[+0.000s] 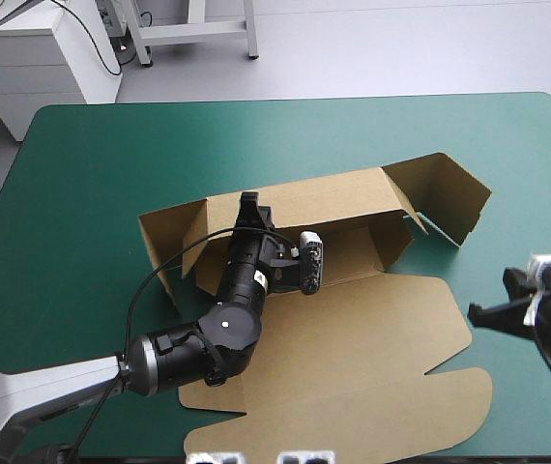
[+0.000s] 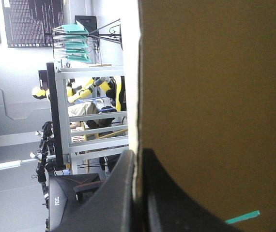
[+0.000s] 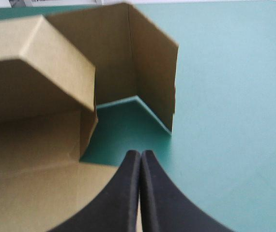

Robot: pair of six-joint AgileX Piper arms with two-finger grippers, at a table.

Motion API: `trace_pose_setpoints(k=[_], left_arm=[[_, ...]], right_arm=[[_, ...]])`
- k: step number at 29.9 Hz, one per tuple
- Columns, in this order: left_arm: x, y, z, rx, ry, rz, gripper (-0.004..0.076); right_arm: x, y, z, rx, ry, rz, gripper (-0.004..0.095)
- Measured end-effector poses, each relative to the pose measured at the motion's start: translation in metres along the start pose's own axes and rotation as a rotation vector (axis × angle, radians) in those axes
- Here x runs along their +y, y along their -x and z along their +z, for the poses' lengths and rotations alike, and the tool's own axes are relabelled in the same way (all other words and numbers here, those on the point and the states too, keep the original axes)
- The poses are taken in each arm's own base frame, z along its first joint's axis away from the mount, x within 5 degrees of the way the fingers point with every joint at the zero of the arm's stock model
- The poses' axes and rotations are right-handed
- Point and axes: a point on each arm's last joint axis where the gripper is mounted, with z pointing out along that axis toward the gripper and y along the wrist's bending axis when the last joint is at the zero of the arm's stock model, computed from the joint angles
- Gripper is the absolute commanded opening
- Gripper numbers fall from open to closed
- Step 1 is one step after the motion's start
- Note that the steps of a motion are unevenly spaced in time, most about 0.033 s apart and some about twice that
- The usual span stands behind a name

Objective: Fold the box

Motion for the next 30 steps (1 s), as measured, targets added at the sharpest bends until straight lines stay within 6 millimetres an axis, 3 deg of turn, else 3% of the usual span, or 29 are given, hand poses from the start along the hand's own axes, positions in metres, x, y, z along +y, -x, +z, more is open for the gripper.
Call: trace_pose_setpoints(k=[4, 7, 14, 17, 23, 27, 30], left_arm=[[0.0, 0.0, 0.0, 0.0, 0.0, 0.0, -0.0008], [0.0, 0.0, 0.0, -0.001, 0.0, 0.0, -0.0008], [0.0, 0.0, 0.0, -0.001, 0.0, 0.0, -0.0008], [0.0, 0.0, 0.0, -0.001, 0.0, 0.0, -0.0008], [0.0, 0.0, 0.0, -0.002, -0.001, 0.0, -0.0008], [0.0, 0.0, 0.0, -0.002, -0.001, 0.0, -0.0008], [0.0, 0.0, 0.0, -0.004, -0.001, 0.0, -0.0008]], right_arm=[[-0.001, 0.052, 0.028, -0.004, -0.003, -0.024, -0.002], [-0.003, 0.081, 0.064, 0.053, -0.002, -0.027, -0.002], [-0.007, 0.132, 0.152, 0.125, 0.023, -0.007, -0.002], [-0.007, 0.141, 0.186, 0.15, 0.05, 0.007, -0.002], [-0.009, 0.141, 0.25, 0.235, 0.087, 0.047, -0.002], [-0.008, 0.132, 0.276, 0.291, 0.123, 0.071, -0.002], [-0.005, 0.125, 0.282, 0.339, 0.162, 0.068, -0.002]])
